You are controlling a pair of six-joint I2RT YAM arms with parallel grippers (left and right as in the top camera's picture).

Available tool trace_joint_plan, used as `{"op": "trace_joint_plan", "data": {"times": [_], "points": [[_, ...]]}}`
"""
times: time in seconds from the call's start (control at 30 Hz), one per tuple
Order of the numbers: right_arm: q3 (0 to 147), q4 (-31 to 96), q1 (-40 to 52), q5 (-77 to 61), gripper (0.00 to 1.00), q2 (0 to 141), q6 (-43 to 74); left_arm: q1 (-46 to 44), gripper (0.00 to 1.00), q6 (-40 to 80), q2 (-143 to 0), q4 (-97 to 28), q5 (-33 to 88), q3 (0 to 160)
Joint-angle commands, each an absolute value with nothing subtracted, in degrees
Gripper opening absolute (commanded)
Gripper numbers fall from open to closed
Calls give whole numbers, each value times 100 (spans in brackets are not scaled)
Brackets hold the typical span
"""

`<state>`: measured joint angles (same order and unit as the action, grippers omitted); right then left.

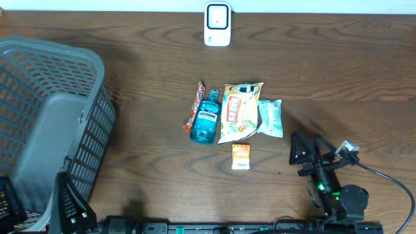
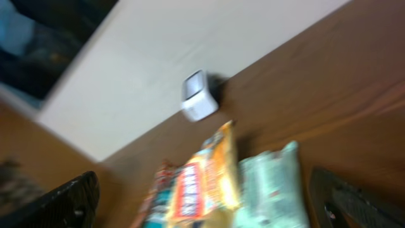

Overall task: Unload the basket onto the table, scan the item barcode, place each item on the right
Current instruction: 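Reach the right gripper toward the orange packet below the pile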

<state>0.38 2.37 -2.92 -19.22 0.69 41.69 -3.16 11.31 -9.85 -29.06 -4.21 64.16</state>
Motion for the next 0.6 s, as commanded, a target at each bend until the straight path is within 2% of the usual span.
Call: {"op": "trace_joint_plan", "data": {"times": [0.0,0.23,0.43,0.5,0.57], "points": [[32,237,-268,-2733,99,38,4993,-49,99,1509,-738,-2932,137,6379],[32,172,-268,-3177,99,38,5408,-128,99,1632,-10,-3020,99,6381],[32,-257,-268,-3778,99,38,5336,-113,98,1616,-16,-3096,-123,6569],[32,-69,-261,-4034,91,38,5013,-106,99,1619,-16,-3081,-412,6565],[32,368,-228,-4316,90,38,4792,-58,98,1619,-16,-3076,-915,6565]]}}
